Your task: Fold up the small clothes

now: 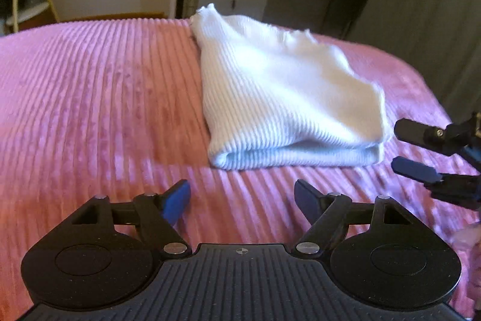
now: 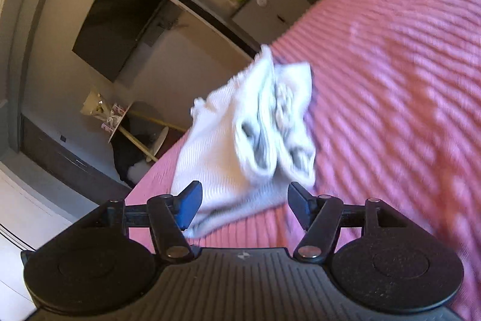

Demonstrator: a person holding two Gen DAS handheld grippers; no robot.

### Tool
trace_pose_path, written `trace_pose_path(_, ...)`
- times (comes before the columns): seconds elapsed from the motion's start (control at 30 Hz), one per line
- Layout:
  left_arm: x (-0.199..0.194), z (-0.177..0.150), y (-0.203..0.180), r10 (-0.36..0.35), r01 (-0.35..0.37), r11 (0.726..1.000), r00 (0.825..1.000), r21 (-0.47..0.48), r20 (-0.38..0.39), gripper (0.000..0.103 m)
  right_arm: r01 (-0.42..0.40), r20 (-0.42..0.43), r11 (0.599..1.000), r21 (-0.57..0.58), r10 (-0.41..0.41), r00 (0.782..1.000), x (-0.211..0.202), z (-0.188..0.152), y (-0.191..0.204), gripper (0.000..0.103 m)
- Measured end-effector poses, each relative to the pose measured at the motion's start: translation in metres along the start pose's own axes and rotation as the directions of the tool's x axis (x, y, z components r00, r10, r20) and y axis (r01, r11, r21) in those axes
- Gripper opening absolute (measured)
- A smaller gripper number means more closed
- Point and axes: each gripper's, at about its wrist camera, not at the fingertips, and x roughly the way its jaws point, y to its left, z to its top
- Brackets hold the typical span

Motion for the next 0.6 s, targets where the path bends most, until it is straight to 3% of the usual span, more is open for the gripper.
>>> trace_pose_path(0.1, -0.001, -0.001, 0.004, 0.046, -0.045, 0.999, 0.999, -0.009, 0.009, 0.078, 0.013, -0.004, 1.0, 0.006, -0.013, 1.0, 0.013, -0.001, 0.004, 0.058)
trace_pose_path(0.17, 0.001, 0.002, 0.007, 0.049, -0.049, 0.998, 0.999, -0.031, 0.011, 0.076, 0.007, -0.004, 0.998, 0.06, -0.007, 1.0, 0.018, -0.001, 0.001, 0.049)
trace_pose_path(0.3, 0.012, 0.015, 0.006, 0.05, -0.051, 0.998, 0.999, -0.041, -0.004, 0.061, -0.005, 0.0, 0.988, 0.157, 0.005, 1.0, 0.037, 0.004, -0.011, 0.04)
trace_pose_path(0.37, 0.017, 0.019, 0.007, 0.053, -0.053, 0.997, 0.999, -0.048, -0.006, 0.059, -0.008, 0.005, 0.984, 0.177, 0.007, 1.0, 0.046, 0.007, -0.011, 0.039)
trace_pose_path(0.43, 0.023, 0.022, 0.011, 0.029, -0.031, 0.997, 0.999, -0.075, -0.022, 0.053, -0.021, 0.011, 0.982, 0.186, 0.019, 1.0, 0.052, 0.009, -0.013, 0.035)
trace_pose_path(0.5, 0.025, 0.023, 0.013, 0.027, -0.029, 0.996, 0.999, -0.082, -0.025, 0.052, -0.006, 0.001, 0.983, 0.184, 0.006, 1.0, 0.058, 0.011, -0.014, 0.018)
trace_pose_path(0.6, 0.024, 0.025, 0.011, 0.04, -0.041, 0.997, 0.999, -0.06, -0.024, 0.038, 0.05, 0.015, 0.993, 0.107, -0.052, 0.999, 0.063, 0.013, -0.008, 0.013)
